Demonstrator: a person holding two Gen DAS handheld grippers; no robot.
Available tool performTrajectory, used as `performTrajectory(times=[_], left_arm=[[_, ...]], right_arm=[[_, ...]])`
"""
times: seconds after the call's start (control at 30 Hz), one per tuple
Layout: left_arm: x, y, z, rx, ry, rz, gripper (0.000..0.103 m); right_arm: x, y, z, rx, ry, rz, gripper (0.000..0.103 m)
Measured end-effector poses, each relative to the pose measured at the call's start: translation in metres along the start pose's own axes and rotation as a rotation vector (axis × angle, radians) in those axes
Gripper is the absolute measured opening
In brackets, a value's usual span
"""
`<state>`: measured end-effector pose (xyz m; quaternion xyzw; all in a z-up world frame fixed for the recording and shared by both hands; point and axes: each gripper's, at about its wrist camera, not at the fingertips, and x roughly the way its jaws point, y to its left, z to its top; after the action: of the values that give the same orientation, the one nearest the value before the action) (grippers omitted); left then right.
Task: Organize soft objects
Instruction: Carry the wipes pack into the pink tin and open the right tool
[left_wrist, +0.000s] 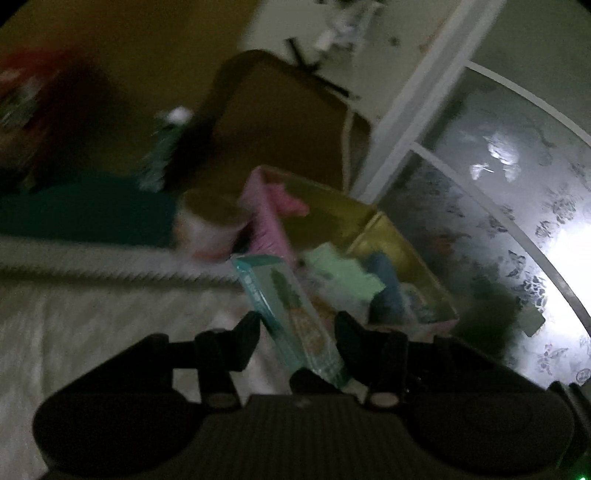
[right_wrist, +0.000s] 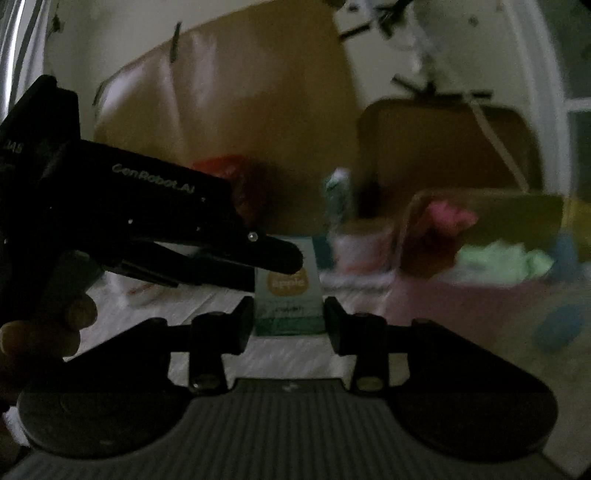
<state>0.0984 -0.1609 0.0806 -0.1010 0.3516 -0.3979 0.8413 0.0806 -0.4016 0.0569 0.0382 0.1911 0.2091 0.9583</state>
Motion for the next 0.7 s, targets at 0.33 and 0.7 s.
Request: performTrajectory(times=[0.33, 0.7], left_arm=[[0.101, -0.053, 0.041, 0.123, 0.058, -0.019, 0.051], [0.117, -0.050, 0.035, 0.200, 0.029, 0.120, 0.067]], right_arm=[[0.008, -0.075, 0.023, 0.021, -0.064, -0.198, 0.044], [0.031, -0.135, 0.024, 0.089, -0.060, -0.396, 0.046]])
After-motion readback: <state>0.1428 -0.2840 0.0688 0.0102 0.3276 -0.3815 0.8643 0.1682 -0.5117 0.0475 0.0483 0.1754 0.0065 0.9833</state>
